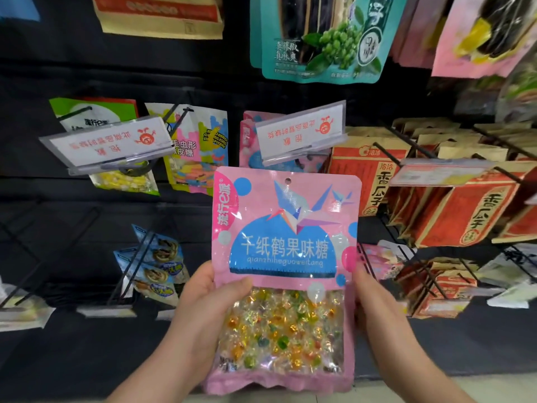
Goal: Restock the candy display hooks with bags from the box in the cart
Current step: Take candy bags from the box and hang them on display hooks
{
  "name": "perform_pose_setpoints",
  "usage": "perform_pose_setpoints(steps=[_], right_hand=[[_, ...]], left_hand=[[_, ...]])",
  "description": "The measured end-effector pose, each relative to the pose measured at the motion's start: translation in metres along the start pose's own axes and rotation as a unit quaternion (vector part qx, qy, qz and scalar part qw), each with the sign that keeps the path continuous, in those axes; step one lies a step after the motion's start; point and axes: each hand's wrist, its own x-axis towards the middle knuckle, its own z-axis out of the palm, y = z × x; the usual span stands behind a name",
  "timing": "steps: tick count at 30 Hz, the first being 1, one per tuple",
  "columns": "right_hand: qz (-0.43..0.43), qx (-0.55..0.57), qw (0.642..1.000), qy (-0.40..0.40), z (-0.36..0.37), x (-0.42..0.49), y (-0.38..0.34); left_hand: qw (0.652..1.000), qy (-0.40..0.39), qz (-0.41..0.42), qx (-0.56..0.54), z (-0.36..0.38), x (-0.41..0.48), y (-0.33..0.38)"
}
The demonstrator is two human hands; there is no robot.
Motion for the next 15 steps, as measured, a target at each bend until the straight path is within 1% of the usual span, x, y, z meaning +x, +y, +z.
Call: perform_pose_setpoints(steps=[1, 3, 7, 12, 15], right_hand=[[-0.021, 0.005, 1.0, -0.007, 0.001, -0.01, 0.002], [-0.064, 0.004, 0.998, 0.003, 0.001, -0.023, 0.0], [-0.105, -0.013, 0.994, 0.007, 0.0, -0.028, -0.01], [-0.102, 0.003, 0.995, 0.016, 0.0, -0.023, -0.017], [-0.092, 0.001, 0.996, 0.008, 0.002, -0.022, -0.02]], left_hand=[[1.0, -0.007, -0.004, 0.0, 0.003, 0.001, 0.0], [1.0, -0.022, -0.004, 0.01, 0.008, 0.002, -0.001], [0.999, -0.027, 0.01, 0.029, 0.015, 0.003, -0.002], [0.999, -0.017, 0.019, 0.033, 0.016, 0.007, 0.001], [0.999, -0.01, 0.022, 0.042, 0.014, 0.01, 0.002]])
